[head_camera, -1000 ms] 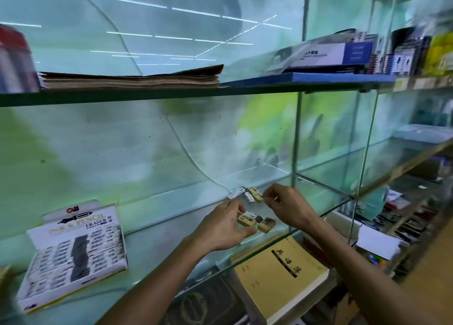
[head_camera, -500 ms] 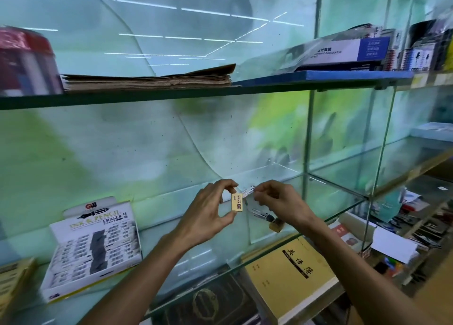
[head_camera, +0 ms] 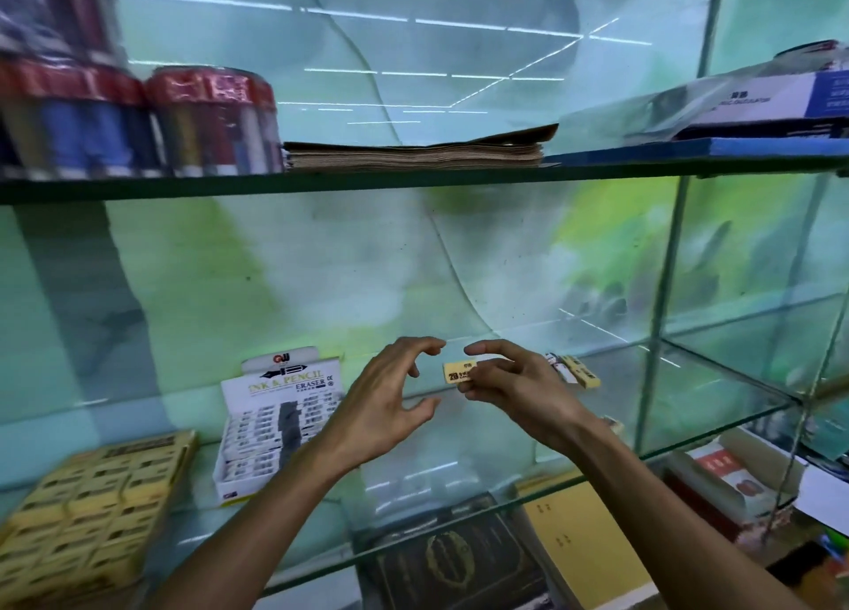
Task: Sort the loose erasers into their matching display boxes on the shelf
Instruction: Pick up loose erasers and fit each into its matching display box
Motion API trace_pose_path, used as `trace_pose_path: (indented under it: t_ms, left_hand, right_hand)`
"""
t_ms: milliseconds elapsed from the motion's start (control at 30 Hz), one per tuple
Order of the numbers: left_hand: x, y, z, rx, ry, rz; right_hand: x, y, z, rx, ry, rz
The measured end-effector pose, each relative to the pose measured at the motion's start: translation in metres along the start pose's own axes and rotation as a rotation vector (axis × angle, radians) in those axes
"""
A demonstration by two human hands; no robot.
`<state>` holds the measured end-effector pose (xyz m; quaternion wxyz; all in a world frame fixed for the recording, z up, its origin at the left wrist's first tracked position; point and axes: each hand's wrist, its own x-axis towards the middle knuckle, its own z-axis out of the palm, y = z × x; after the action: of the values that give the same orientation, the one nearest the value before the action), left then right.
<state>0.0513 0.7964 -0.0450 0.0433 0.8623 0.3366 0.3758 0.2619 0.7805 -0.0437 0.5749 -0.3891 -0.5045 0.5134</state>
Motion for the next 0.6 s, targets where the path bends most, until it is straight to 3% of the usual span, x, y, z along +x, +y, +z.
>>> trace_pose_path:
  t_ms: [200, 367, 600]
  left_hand:
    - [-0.023, -0.020, -0.030, 0.026, 0.061, -0.085]
    - [-0.043, -0.027, -0.059, -0.122, 0.141, -0.195]
    - [-0.084, -0.043, -0.108, -0.231, 0.197, -0.359]
  right_hand:
    - [0.007, 0.005, 0.044, 0.113, -0.088, 0.022]
    - [0.005, 0.011, 0.086, 0.087, -0.209, 0.001]
    - [0.003, 0.017, 0.142, -0.417, -0.332, -0.325]
